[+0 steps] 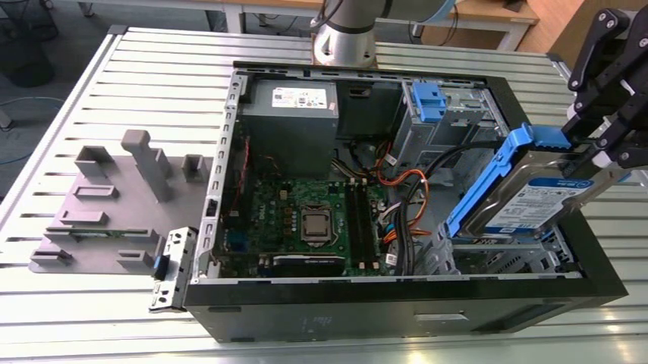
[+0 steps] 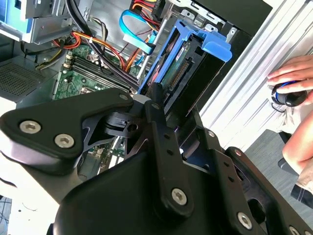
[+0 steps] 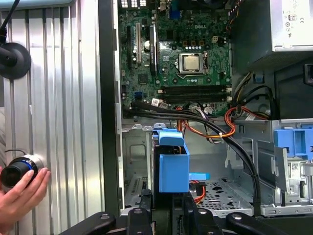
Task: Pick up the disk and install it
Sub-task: 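Insert the disk into the insertion slot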
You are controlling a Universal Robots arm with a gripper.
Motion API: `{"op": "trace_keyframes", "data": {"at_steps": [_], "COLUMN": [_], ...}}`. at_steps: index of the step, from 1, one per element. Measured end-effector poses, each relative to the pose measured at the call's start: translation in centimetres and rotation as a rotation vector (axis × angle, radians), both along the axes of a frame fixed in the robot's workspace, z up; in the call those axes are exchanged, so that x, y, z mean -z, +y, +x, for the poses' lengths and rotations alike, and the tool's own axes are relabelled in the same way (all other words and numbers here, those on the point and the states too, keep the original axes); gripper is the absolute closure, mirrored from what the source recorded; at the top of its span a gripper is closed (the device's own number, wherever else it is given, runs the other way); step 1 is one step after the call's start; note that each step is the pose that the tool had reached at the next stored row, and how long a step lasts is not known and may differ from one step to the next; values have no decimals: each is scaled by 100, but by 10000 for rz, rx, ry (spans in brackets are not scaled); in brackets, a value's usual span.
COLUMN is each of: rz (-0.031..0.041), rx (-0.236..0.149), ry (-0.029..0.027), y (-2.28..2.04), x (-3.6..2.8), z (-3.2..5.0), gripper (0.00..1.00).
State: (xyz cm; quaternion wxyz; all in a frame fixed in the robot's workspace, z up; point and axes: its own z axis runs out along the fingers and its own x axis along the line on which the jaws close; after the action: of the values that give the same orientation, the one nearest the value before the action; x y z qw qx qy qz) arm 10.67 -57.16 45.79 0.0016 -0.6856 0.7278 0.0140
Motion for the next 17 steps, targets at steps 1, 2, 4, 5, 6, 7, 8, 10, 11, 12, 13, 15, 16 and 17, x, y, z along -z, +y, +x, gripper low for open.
{"op": "trace_keyframes", "data": {"at_steps": [1, 2, 4, 5, 6, 7, 8, 10, 11, 12, 13, 15, 16, 17], "rz": [0, 1, 3, 0, 1, 0, 0, -1, 1, 3, 1, 0, 0, 1], "rx": [0, 0, 1, 4, 7, 7, 7, 8, 9, 9, 9, 9, 9, 8], "ry": [0, 0, 0, 0, 0, 0, 0, 0, 0, 0, 0, 0, 0, 0], "y": [0, 0, 0, 0, 0, 0, 0, 0, 0, 0, 0, 0, 0, 0], "x": [0, 2, 10, 13, 17, 19, 21, 22, 25, 32, 41, 62, 73, 86], "z": [0, 0, 1, 1, 3, 9, 13, 18, 18, 18, 18, 18, 18, 18], "gripper": [65, 65, 65, 65, 65, 65, 65, 65, 65, 65, 65, 65, 65, 65]}}
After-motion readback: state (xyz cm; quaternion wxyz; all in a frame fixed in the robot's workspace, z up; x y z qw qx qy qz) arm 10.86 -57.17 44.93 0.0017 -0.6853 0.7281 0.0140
